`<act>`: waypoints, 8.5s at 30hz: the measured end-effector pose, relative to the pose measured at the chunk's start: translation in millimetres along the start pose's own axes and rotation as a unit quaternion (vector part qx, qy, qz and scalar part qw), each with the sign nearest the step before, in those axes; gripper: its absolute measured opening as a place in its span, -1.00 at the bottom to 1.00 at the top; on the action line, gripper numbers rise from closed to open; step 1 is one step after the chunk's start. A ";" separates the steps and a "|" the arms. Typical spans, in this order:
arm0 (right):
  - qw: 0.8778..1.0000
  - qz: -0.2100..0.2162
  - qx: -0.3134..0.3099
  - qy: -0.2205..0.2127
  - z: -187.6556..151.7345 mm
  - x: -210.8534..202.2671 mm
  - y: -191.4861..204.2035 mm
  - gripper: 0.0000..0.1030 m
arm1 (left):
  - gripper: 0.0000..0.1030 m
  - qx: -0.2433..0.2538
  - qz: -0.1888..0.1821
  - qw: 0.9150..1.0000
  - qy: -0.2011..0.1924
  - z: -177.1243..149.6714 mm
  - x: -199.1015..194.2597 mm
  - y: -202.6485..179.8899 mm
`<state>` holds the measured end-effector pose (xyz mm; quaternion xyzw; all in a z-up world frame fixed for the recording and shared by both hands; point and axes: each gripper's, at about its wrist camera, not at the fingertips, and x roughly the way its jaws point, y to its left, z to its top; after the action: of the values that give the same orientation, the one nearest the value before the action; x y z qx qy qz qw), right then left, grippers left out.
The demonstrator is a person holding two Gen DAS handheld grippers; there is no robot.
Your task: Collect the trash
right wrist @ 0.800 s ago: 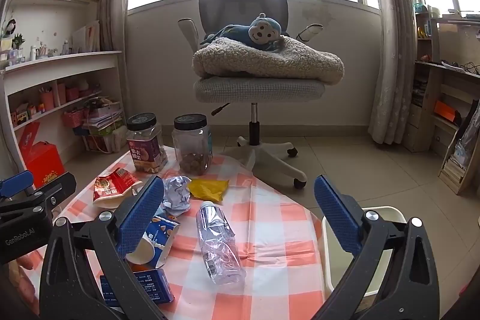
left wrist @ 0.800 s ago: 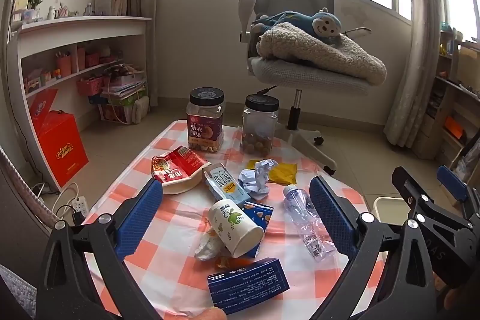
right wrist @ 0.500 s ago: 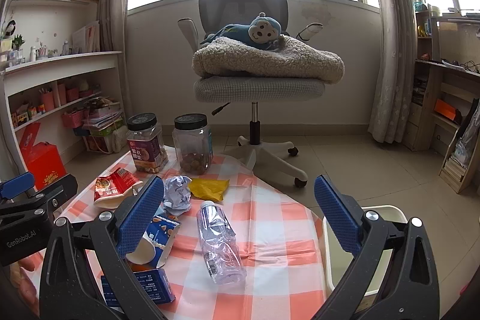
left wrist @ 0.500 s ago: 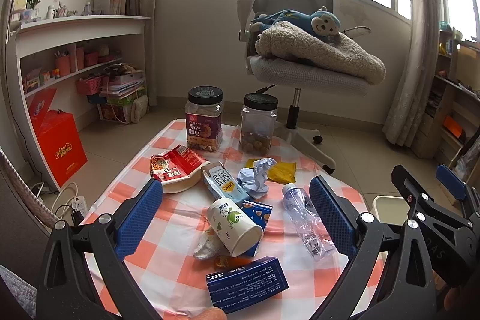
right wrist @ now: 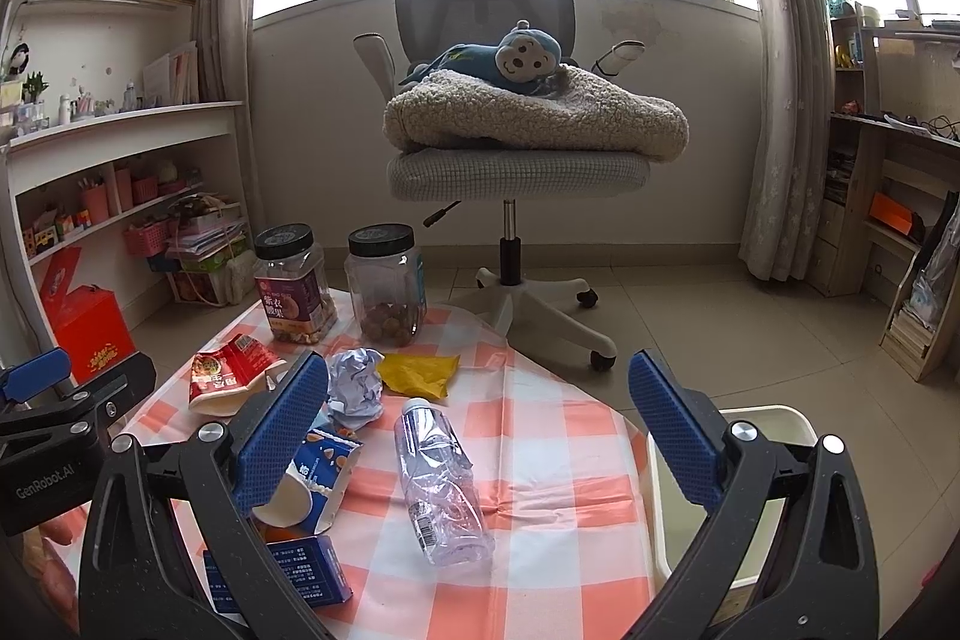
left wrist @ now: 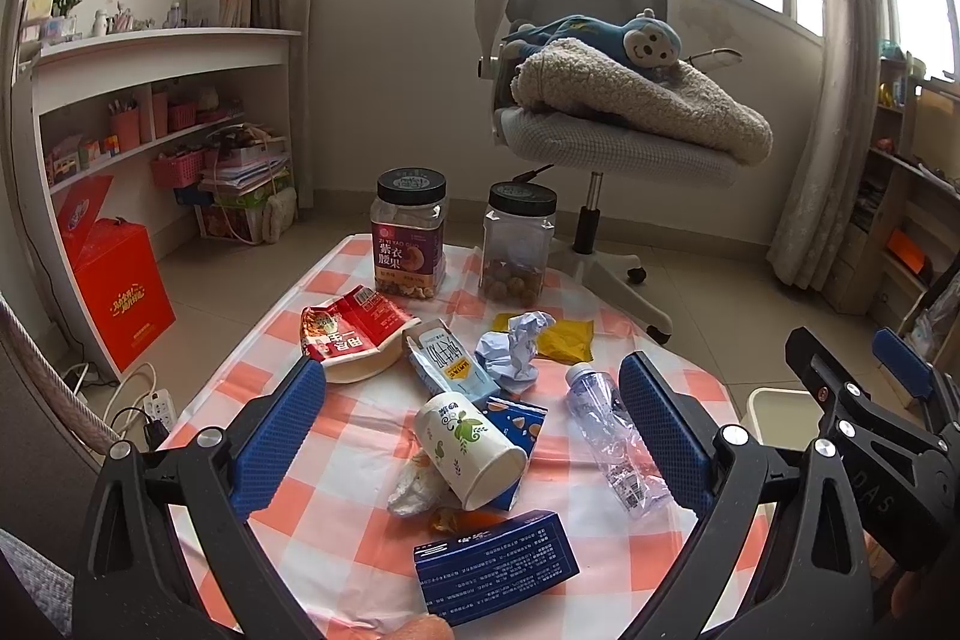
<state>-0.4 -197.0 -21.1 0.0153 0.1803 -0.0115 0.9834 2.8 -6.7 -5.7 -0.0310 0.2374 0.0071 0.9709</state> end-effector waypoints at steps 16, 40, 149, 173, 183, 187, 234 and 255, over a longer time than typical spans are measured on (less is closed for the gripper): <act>1.000 0.000 0.000 -0.001 0.0 1.1 2.3 0.87 | 0.85 0.008 0.003 1.000 -0.001 -8.9 0.8 0.1; 0.986 0.033 -0.033 0.162 -21.3 28.9 19.0 0.87 | 0.85 -0.134 0.068 0.929 0.339 -82.5 31.5 114.6; 0.959 -0.129 0.152 0.201 -4.9 74.8 -227.2 0.22 | -0.38 0.058 -0.176 0.968 0.170 -31.3 80.0 -168.6; 0.932 -0.246 0.238 0.120 4.8 20.2 -324.8 0.59 | 0.20 0.077 -0.272 0.939 0.195 -4.1 101.5 -322.0; 0.941 -0.261 0.194 0.088 14.7 16.7 -295.6 0.87 | 0.46 0.092 -0.194 0.970 0.118 10.3 86.5 -284.8; 0.951 -0.250 0.171 0.066 19.3 14.3 -267.5 0.86 | 0.71 0.083 -0.150 0.982 0.079 19.7 74.2 -263.3; 0.879 0.187 0.180 0.400 -46.3 164.6 12.1 0.85 | 0.47 0.040 0.017 0.899 0.436 -79.5 216.7 51.2; 0.850 0.159 0.150 0.479 -97.3 220.6 94.6 0.82 | -0.28 -0.057 0.019 0.930 0.361 -46.2 144.2 122.8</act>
<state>174.0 -102.9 -187.8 0.1948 0.6198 0.1270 0.7495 106.0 112.7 -120.1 -0.0823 0.5720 0.0278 0.8157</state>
